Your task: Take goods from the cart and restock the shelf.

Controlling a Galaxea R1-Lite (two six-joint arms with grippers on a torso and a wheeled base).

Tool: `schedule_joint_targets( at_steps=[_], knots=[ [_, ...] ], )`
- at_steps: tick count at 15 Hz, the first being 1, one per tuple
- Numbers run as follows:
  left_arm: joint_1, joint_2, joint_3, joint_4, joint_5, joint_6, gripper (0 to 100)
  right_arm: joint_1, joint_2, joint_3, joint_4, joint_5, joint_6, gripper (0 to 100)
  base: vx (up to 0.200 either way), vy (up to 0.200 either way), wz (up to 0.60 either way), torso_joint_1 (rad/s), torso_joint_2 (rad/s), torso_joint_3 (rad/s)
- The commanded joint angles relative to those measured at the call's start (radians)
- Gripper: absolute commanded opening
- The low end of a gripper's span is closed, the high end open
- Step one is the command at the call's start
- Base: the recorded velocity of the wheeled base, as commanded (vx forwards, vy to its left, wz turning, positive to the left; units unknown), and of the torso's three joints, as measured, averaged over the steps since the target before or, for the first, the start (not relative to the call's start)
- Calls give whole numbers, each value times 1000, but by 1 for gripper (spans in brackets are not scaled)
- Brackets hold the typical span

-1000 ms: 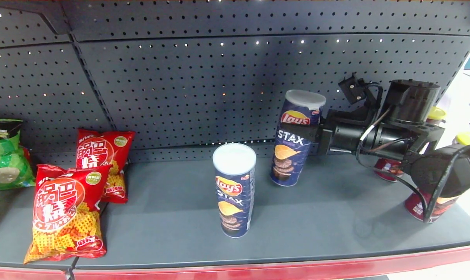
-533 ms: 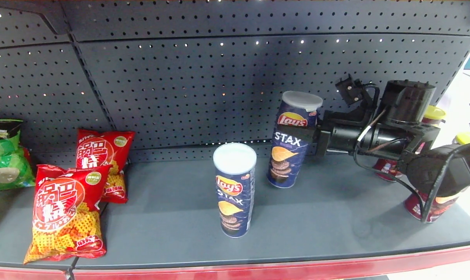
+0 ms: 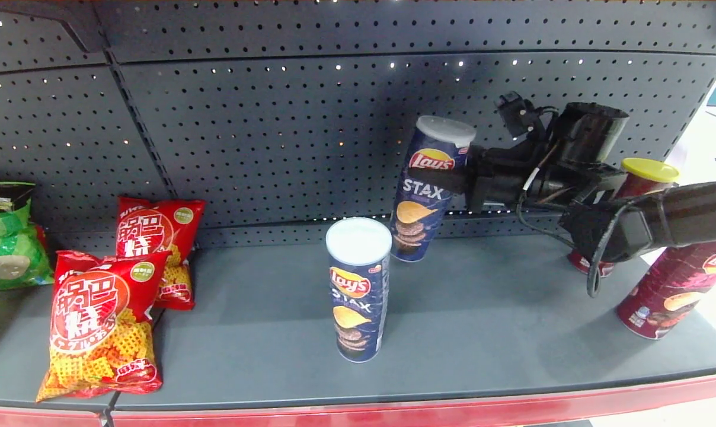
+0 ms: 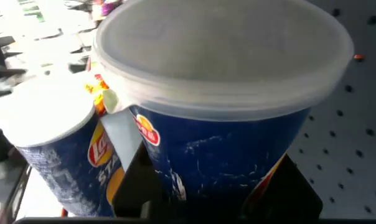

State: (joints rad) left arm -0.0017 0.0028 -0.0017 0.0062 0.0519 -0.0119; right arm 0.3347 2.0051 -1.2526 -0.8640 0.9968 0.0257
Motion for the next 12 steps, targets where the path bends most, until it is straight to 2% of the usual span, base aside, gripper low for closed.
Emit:
schedule_joint_targets(
  at_steps=[1,3,7,12],
  knots=[
    [0,0,0,0,0,0,100,-11,84,-28,-9,72,-1,0,0,0,0,0,0,0],
    [0,0,0,0,0,0,100,-8,136,-62,-7,141,-10,0,0,0,0,0,0,0],
    [0,0,0,0,0,0,100,49,241,-240,28,177,-7,0,0,0,0,0,0,0],
    [0,0,0,0,0,0,100,110,285,-257,36,177,-10,0,0,0,0,0,0,0]
  ],
)
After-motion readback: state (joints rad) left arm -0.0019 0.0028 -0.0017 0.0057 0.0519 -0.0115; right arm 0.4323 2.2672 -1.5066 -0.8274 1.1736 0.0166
